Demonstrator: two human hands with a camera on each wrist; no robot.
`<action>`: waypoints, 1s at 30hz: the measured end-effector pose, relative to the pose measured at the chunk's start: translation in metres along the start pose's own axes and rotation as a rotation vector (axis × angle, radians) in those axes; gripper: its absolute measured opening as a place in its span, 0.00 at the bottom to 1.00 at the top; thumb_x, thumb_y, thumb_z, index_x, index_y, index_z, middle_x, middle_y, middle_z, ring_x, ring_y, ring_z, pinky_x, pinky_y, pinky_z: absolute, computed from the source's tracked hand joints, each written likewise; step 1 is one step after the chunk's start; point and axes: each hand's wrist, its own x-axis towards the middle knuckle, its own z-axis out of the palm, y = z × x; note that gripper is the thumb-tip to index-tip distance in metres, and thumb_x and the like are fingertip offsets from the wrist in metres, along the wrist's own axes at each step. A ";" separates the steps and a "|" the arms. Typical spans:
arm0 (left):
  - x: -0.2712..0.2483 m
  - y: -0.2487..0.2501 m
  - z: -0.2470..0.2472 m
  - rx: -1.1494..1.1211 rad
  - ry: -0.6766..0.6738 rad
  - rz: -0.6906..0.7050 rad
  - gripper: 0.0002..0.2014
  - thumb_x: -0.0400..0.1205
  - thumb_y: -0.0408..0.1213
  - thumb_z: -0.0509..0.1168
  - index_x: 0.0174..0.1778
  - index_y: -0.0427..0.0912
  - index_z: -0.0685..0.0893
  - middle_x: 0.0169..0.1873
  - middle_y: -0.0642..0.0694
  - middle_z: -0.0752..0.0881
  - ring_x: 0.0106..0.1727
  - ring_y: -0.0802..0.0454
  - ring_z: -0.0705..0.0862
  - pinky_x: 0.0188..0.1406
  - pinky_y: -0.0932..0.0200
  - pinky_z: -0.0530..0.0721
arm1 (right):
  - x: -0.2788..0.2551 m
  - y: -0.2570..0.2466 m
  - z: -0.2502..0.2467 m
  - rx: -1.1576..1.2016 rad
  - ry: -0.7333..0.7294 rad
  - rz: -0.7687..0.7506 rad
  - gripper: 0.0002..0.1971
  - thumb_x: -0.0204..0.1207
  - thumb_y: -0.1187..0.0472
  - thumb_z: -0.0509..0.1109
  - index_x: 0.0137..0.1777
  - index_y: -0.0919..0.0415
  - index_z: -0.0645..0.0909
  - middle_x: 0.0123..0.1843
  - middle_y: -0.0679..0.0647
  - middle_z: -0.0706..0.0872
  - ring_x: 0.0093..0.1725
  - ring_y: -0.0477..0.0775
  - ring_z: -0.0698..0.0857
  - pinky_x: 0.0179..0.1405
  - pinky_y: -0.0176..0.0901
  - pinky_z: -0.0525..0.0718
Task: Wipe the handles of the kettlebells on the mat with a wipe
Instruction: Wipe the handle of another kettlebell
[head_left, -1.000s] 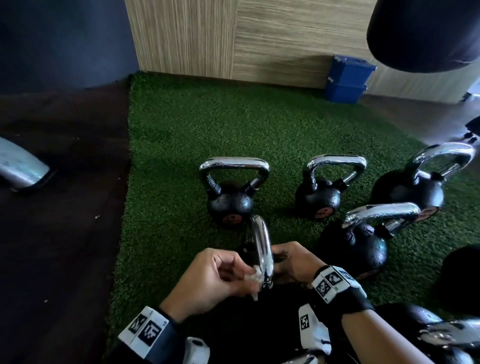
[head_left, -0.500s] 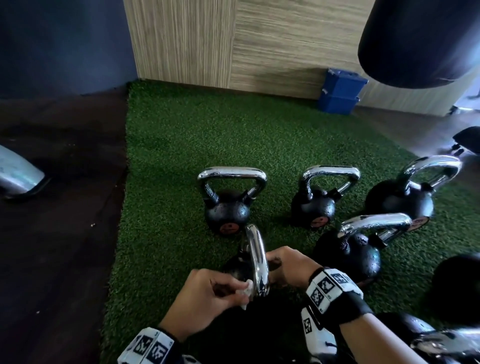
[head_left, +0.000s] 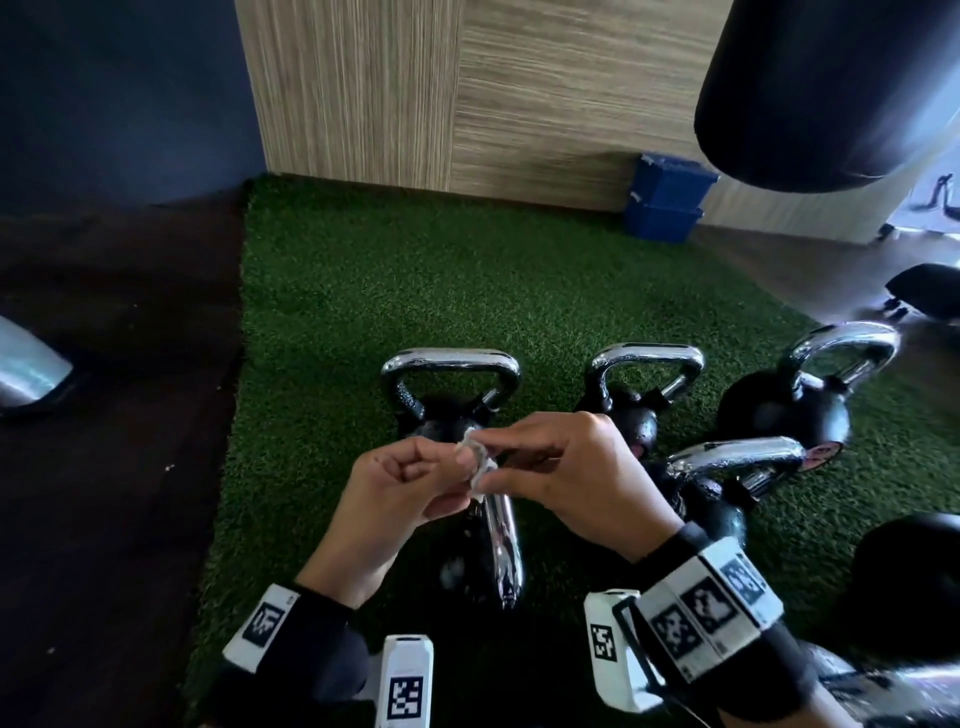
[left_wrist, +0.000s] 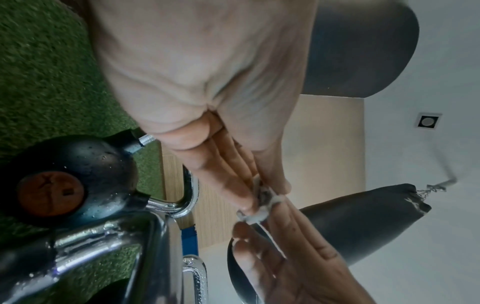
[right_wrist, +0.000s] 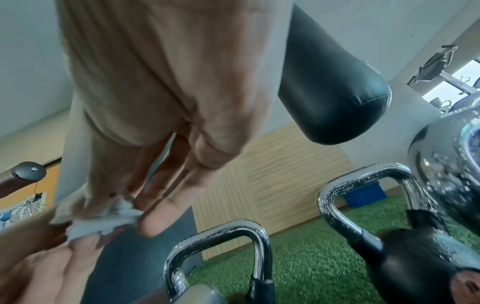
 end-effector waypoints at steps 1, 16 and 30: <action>0.000 0.001 0.002 0.017 0.007 0.009 0.14 0.68 0.49 0.80 0.42 0.43 0.96 0.38 0.40 0.94 0.39 0.54 0.93 0.41 0.64 0.90 | 0.000 0.001 0.002 0.010 0.035 0.015 0.19 0.63 0.57 0.88 0.56 0.50 0.93 0.47 0.42 0.94 0.44 0.37 0.90 0.47 0.27 0.84; -0.007 -0.084 -0.032 0.971 -0.453 -0.167 0.80 0.56 0.66 0.86 0.89 0.58 0.31 0.88 0.63 0.39 0.90 0.58 0.40 0.91 0.50 0.50 | -0.008 0.095 0.012 -0.107 0.108 0.405 0.07 0.68 0.62 0.84 0.45 0.52 0.95 0.34 0.44 0.92 0.35 0.48 0.90 0.47 0.54 0.92; 0.010 -0.115 -0.025 0.743 -0.357 0.223 0.65 0.63 0.38 0.83 0.90 0.63 0.48 0.70 0.70 0.79 0.64 0.68 0.84 0.60 0.76 0.81 | -0.006 0.111 0.069 0.128 0.080 0.621 0.19 0.70 0.69 0.83 0.28 0.41 0.90 0.29 0.46 0.91 0.31 0.51 0.91 0.38 0.56 0.94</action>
